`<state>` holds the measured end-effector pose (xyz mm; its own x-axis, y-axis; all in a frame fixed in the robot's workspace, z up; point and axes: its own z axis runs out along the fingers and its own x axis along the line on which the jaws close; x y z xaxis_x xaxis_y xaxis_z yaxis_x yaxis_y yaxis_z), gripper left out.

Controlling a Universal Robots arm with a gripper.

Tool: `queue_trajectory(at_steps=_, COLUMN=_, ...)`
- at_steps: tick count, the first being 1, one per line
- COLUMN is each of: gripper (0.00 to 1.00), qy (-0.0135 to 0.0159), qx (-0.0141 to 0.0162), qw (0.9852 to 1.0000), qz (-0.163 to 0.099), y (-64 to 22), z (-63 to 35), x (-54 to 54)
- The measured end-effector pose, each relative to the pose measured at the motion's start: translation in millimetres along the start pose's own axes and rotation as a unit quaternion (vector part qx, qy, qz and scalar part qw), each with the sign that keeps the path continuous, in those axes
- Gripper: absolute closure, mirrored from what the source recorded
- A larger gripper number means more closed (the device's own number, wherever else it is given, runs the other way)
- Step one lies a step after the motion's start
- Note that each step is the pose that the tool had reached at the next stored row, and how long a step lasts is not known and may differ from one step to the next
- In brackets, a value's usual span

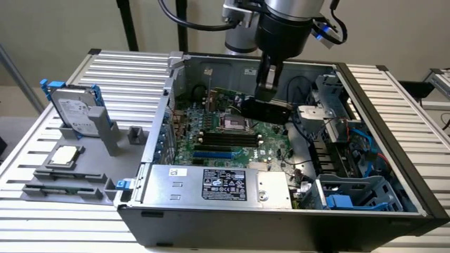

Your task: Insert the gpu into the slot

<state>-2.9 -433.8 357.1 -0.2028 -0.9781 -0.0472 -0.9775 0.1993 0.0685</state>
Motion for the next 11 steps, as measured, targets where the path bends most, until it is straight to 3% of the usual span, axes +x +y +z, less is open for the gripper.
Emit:
queue_trajectory(at_steps=6, gripper=0.74, qy=0.0036, qx=-0.0026, qw=0.9986, qz=-0.052, y=-0.5, z=7.2, x=0.4)
queue_trajectory(at_steps=11, gripper=0.74, qy=0.0042, qx=-0.0032, qw=0.9979, qz=-0.065, y=3.8, z=16.4, x=2.8)
